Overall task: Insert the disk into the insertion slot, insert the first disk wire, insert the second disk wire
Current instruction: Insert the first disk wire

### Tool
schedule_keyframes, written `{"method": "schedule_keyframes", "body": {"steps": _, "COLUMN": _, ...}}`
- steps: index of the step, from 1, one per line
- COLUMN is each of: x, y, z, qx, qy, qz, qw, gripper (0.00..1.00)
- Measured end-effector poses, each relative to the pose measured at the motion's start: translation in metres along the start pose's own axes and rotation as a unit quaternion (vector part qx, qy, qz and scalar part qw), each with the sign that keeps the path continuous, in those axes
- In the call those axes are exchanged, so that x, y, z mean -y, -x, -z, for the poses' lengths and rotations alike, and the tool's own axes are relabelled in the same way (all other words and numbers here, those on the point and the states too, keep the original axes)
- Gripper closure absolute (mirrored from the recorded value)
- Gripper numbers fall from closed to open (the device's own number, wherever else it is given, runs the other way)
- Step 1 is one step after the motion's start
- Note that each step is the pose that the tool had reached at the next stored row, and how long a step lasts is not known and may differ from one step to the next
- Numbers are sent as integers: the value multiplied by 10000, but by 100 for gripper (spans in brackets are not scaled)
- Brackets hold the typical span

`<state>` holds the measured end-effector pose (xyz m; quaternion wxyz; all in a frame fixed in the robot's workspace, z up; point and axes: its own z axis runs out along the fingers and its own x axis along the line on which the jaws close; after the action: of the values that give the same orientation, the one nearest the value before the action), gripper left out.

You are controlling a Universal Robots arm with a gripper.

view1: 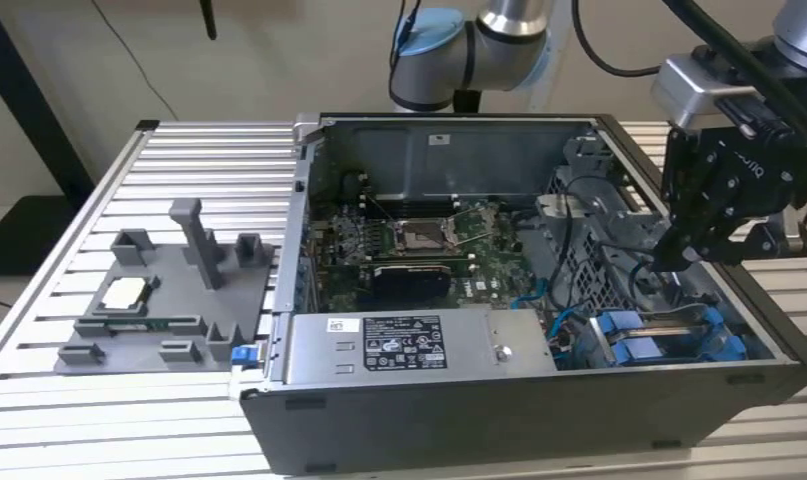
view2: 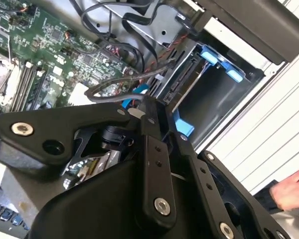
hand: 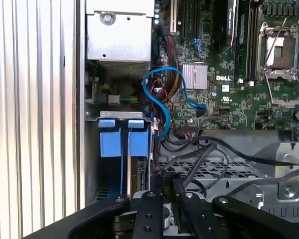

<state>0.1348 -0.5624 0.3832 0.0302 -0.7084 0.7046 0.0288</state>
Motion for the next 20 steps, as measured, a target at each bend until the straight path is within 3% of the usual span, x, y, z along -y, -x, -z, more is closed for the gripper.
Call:
{"method": "schedule_keyframes", "body": {"steps": 12, "x": 165, "y": -73, "z": -156, "qx": -48, "qy": 0, "qz": 0, "qw": 10000, "gripper": 81}}
{"method": "schedule_keyframes", "body": {"steps": 20, "x": 201, "y": -110, "z": -280, "qx": -70, "qy": -13, "qz": 2, "qw": 10000, "gripper": 81}}
